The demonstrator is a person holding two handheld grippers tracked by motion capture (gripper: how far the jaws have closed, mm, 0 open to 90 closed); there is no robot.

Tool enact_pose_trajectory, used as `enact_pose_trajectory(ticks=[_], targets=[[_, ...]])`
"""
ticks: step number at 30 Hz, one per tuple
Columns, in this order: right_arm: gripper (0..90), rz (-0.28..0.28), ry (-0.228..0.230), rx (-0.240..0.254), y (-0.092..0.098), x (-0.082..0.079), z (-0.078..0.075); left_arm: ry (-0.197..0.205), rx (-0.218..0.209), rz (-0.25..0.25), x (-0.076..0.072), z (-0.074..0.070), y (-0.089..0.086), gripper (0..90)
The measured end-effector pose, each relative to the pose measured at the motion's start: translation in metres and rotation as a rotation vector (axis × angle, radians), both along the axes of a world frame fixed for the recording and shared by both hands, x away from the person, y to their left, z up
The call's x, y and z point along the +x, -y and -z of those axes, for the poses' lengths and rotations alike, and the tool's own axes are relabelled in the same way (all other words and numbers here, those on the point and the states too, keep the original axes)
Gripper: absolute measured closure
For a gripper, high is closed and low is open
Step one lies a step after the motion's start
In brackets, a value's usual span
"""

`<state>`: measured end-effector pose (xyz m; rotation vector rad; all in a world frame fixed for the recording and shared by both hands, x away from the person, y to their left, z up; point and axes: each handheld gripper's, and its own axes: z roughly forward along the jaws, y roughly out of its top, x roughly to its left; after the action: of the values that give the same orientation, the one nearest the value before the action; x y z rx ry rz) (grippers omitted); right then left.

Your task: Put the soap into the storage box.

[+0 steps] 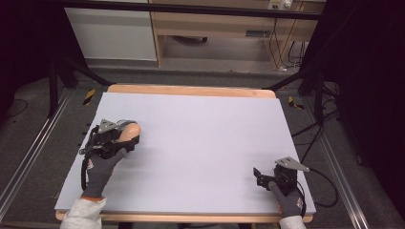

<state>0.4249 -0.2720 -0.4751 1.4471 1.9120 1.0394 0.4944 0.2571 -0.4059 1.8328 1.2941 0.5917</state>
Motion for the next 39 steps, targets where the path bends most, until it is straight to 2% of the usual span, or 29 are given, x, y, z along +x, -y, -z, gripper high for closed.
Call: enact_pose_trajectory(ticks=[18,39], targets=[[4.1,-0.002,-0.003,-0.001,-0.001,0.001,0.001,-0.026,0.006,-0.081,0.025,0.012,-0.019,31.4],[4.1,-0.001,-0.005,-0.006,-0.001,0.002,0.001,-0.057,0.027,-0.100,0.034,0.024,-0.021,31.4]])
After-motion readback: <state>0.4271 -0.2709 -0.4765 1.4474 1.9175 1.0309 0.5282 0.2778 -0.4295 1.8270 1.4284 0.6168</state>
